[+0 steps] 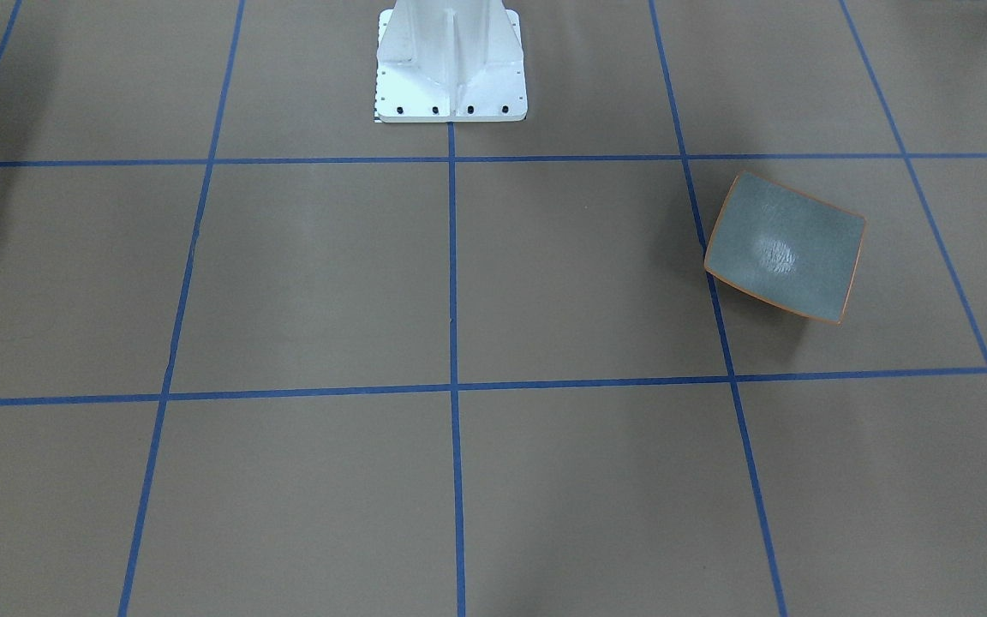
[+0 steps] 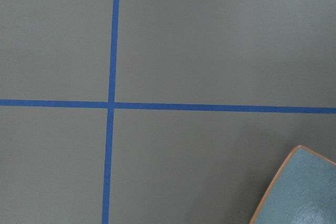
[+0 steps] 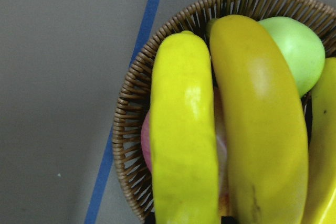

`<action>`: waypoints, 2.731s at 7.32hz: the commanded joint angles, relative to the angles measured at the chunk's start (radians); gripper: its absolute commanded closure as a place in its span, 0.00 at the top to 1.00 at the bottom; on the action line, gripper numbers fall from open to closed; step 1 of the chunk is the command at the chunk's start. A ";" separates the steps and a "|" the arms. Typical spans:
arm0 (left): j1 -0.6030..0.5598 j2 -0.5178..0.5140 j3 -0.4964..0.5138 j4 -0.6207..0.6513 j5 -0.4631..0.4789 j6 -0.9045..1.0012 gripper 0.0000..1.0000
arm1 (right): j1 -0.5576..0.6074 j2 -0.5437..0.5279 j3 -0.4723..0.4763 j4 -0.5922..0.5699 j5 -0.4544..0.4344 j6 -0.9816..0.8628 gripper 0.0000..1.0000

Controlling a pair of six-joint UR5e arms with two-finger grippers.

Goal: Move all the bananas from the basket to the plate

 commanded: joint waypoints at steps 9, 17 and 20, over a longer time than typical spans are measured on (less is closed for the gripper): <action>0.060 -0.116 0.020 0.000 -0.011 -0.047 1.00 | 0.039 0.145 0.117 -0.005 0.261 0.304 0.00; 0.495 -0.547 0.112 -0.245 -0.009 -0.877 1.00 | -0.578 0.638 0.127 0.289 0.027 1.438 0.00; 0.512 -0.595 0.161 -0.380 -0.009 -0.953 1.00 | -0.796 0.817 0.117 0.291 -0.209 1.649 0.00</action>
